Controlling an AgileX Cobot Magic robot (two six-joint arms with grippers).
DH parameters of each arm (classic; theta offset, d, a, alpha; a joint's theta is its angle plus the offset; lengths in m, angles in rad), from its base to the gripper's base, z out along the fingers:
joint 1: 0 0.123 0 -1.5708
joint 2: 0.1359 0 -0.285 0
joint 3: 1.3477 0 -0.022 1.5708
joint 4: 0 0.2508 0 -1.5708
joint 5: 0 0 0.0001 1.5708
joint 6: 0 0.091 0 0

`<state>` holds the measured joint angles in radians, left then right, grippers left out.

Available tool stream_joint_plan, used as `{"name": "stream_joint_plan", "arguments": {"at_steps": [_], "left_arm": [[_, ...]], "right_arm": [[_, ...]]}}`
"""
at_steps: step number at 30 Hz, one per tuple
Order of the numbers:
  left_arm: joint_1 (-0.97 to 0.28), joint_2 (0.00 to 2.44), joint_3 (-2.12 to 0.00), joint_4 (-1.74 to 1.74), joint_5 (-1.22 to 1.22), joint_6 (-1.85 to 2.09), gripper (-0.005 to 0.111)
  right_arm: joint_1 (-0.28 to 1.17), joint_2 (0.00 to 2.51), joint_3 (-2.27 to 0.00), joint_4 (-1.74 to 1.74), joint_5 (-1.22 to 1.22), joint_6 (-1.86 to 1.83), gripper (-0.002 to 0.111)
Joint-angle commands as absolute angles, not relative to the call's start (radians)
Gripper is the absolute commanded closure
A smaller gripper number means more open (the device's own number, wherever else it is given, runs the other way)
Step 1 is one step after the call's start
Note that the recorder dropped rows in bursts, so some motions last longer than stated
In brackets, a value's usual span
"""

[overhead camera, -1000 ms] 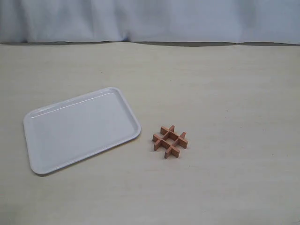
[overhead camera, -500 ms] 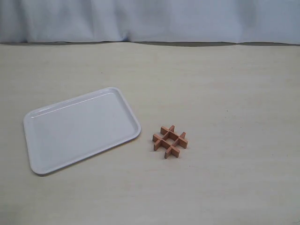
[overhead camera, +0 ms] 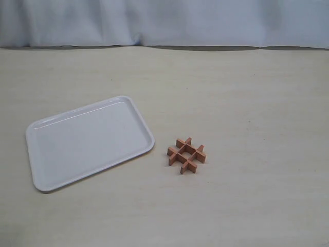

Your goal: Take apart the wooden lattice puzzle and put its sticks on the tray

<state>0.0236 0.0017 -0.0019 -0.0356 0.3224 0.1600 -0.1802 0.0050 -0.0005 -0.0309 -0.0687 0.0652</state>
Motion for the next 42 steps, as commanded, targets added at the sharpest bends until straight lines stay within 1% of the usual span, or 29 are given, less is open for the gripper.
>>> {"name": "stream_joint_plan", "arguments": {"at_steps": [1, 5, 9, 14, 17, 20, 24, 28, 33, 37, 42], "left_arm": [[0.023, 0.0, 0.0, -0.038, 0.31, 0.159, 0.107], [0.022, 0.0, 0.0, -0.038, 0.31, 0.159, 0.107], [0.022, 0.0, 0.0, -0.038, 0.31, 0.159, 0.107], [0.022, 0.0, 0.0, -0.038, 0.31, 0.159, 0.107], [0.022, 0.0, 0.0, -0.038, 0.31, 0.159, 0.107], [0.022, 0.0, 0.0, -0.038, 0.31, 0.159, 0.107], [0.022, 0.0, 0.0, -0.036, 0.31, 0.159, 0.107], [0.022, 0.0, 0.0, -0.036, 0.31, 0.159, 0.107], [0.022, 0.0, 0.0, -0.036, 0.31, 0.159, 0.107], [0.022, 0.0, 0.0, -0.036, 0.31, 0.159, 0.107], [0.022, 0.0, 0.0, -0.036, 0.31, 0.159, 0.107]], "right_arm": [[-0.184, 0.0, 0.0, 0.239, -0.169, 0.068, 0.104], [-0.184, 0.0, 0.0, 0.566, -0.167, 0.068, 0.104], [-0.184, 0.0, 0.0, 0.78, -0.167, 0.078, 0.104], [-0.184, 0.0, 0.0, 0.826, -0.21, 0.305, 0.104], [-0.184, 0.0, -0.038, 0.819, -0.226, 0.33, 0.104], [-0.184, 0.02, -0.119, 0.756, -0.233, 0.33, 0.104], [-0.184, 0.129, -0.239, 0.566, -0.252, 0.33, 0.104], [-0.184, 0.323, -0.382, 0.235, -0.276, 0.33, 0.104], [-0.184, 0.615, -0.559, -0.077, -0.15, 0.33, 0.104], [-0.184, 0.769, -0.666, -0.095, 0.006, 0.33, 0.104], [-0.184, 0.925, -0.7, -0.095, 0.0, 0.328, 0.104]]}}
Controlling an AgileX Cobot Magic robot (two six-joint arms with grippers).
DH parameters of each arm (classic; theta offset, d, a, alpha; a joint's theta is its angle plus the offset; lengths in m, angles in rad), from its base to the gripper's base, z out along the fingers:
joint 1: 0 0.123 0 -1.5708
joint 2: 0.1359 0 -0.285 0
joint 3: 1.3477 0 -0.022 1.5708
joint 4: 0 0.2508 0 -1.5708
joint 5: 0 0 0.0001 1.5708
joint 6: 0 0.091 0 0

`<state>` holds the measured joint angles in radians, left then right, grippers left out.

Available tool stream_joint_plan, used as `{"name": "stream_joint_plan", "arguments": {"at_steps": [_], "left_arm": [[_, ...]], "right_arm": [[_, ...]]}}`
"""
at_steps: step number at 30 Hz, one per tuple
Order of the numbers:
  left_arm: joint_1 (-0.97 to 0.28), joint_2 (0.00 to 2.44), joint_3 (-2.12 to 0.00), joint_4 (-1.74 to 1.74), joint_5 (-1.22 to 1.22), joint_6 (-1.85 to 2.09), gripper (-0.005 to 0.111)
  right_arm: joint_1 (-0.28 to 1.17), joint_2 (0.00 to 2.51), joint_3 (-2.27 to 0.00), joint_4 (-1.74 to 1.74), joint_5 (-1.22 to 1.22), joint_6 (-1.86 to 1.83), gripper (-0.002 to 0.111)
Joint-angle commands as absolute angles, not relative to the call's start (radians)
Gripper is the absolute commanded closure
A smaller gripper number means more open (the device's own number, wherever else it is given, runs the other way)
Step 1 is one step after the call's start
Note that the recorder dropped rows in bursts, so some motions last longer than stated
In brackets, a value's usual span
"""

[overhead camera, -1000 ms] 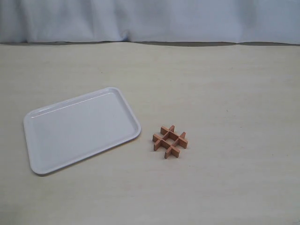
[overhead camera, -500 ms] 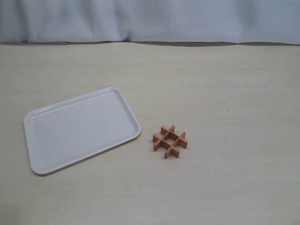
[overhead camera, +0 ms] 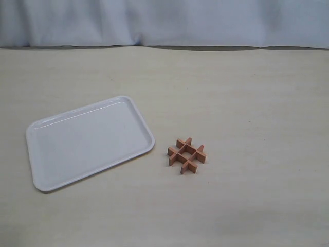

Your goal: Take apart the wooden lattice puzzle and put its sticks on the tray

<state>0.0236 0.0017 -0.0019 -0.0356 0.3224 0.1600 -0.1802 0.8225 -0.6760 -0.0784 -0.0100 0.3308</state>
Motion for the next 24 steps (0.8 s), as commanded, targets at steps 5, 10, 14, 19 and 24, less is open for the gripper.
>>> {"name": "stream_joint_plan", "arguments": {"at_steps": [5, 10, 14, 19, 24], "left_arm": [[0.022, 0.0, 0.0, -0.036, 0.31, 0.159, 0.107], [0.022, 0.0, 0.0, -0.036, 0.31, 0.159, 0.107], [0.022, 0.0, 0.0, -0.038, 0.31, 0.159, 0.107], [0.022, 0.0, 0.0, -0.038, 0.31, 0.159, 0.107], [0.022, 0.0, 0.0, -0.038, 0.31, 0.159, 0.107]], "right_arm": [[-0.184, 1.052, -0.723, -0.159, 0.007, 0.326, 0.104], [-0.184, 1.168, -0.782, -0.161, 0.075, 0.326, 0.104], [-0.166, 1.255, -0.888, -0.166, 0.323, 0.22, 0.104], [-0.041, 1.408, -1.017, -0.125, 0.629, 0.055, 0.104], [0.117, 1.539, -1.03, -0.095, 0.689, -0.188, 0.104]]}}
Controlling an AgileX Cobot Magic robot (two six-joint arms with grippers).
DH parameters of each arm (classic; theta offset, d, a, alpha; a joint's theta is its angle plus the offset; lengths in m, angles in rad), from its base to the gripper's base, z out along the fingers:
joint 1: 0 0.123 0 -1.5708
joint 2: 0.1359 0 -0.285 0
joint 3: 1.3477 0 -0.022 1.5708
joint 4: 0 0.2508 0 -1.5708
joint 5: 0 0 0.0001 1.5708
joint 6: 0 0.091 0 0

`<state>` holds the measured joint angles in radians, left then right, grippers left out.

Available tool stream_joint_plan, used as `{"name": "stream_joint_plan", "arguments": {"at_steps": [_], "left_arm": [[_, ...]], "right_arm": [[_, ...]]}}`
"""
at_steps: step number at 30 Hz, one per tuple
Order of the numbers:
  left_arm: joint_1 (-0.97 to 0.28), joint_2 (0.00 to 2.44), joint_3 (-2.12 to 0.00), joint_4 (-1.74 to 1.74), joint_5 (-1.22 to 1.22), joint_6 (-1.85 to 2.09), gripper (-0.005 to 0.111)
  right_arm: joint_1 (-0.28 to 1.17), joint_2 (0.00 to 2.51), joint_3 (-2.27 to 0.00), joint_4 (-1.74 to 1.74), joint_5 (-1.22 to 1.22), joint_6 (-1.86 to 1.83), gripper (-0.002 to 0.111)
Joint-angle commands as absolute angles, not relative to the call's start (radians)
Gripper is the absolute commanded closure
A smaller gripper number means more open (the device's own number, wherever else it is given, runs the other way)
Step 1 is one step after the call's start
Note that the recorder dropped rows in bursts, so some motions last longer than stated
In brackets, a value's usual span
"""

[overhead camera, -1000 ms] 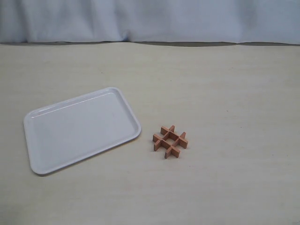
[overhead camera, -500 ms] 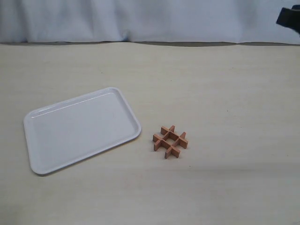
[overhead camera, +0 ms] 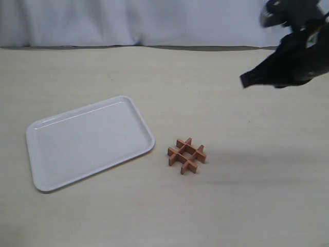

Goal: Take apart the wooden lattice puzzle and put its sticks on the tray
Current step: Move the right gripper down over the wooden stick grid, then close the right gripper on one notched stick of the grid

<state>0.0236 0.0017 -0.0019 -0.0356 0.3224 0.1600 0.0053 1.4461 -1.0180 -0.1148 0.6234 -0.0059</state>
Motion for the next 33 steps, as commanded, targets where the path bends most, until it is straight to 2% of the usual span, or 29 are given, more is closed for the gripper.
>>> {"name": "stream_joint_plan", "arguments": {"at_steps": [1, 5, 8, 9, 11, 33], "left_arm": [[0.022, 0.0, 0.0, -0.038, 0.31, 0.159, 0.107], [0.022, 0.0, 0.0, -0.038, 0.31, 0.159, 0.107], [0.022, 0.0, 0.0, -0.038, 0.31, 0.159, 0.107], [0.022, 0.0, 0.0, -0.038, 0.31, 0.159, 0.107], [0.022, 0.0, 0.0, -0.038, 0.31, 0.159, 0.107], [0.022, 0.0, 0.0, -0.034, 0.31, 0.159, 0.107]], "right_arm": [[0.151, 1.563, -1.03, -0.095, 0.709, -0.241, 0.104], [0.244, 1.636, -1.03, -0.127, 0.77, -0.361, 0.096], [0.271, 1.682, -1.03, -0.113, 0.772, -0.364, 0.085], [0.282, 1.704, -1.03, -0.113, 0.762, -0.364, 0.077], [0.282, 1.725, -1.03, -0.113, 0.728, -0.329, 0.068], [0.277, 1.905, -1.03, -0.128, 0.58, -0.194, 0.067]]}}
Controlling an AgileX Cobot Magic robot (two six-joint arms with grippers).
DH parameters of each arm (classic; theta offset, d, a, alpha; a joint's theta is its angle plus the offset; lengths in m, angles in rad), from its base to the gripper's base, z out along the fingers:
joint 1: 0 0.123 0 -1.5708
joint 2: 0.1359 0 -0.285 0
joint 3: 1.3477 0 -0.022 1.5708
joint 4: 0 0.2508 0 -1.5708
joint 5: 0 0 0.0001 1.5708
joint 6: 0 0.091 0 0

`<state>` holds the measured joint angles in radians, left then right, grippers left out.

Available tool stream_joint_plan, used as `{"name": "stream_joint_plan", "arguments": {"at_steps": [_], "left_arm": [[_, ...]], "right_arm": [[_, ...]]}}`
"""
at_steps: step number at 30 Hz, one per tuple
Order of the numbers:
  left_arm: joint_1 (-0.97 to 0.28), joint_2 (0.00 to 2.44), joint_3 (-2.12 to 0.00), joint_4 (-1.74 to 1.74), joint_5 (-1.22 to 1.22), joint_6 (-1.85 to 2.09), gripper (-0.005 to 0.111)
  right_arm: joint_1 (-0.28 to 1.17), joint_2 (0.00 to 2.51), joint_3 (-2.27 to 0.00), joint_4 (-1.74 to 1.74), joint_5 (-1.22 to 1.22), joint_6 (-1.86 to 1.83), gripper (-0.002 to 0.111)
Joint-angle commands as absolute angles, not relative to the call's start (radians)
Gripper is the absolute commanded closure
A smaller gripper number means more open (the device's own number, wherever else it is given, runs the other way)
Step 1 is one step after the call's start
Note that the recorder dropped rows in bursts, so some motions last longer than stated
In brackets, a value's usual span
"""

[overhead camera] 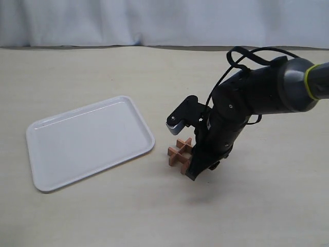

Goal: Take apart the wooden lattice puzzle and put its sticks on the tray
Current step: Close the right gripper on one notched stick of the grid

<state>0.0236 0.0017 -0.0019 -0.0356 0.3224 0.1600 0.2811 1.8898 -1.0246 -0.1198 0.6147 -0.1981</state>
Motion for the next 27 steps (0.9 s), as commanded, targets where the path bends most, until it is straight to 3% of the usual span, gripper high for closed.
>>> {"name": "stream_joint_plan", "arguments": {"at_steps": [1, 4, 10, 27], "left_arm": [[0.022, 0.0, 0.0, -0.034, 0.31, 0.159, 0.107], [0.022, 0.0, 0.0, -0.034, 0.31, 0.159, 0.107], [0.022, 0.0, 0.0, -0.037, 0.31, 0.159, 0.107], [0.022, 0.0, 0.0, -0.037, 0.31, 0.159, 0.107]], "right_arm": [[0.277, 1.908, -1.03, -0.128, 0.577, -0.194, 0.067], [0.277, 1.925, -1.03, -0.128, 0.579, -0.194, 0.074], [0.277, 1.93, -1.03, -0.128, 0.587, -0.198, 0.104], [0.277, 1.928, -1.034, -0.151, 0.613, -0.198, 0.104]]}}
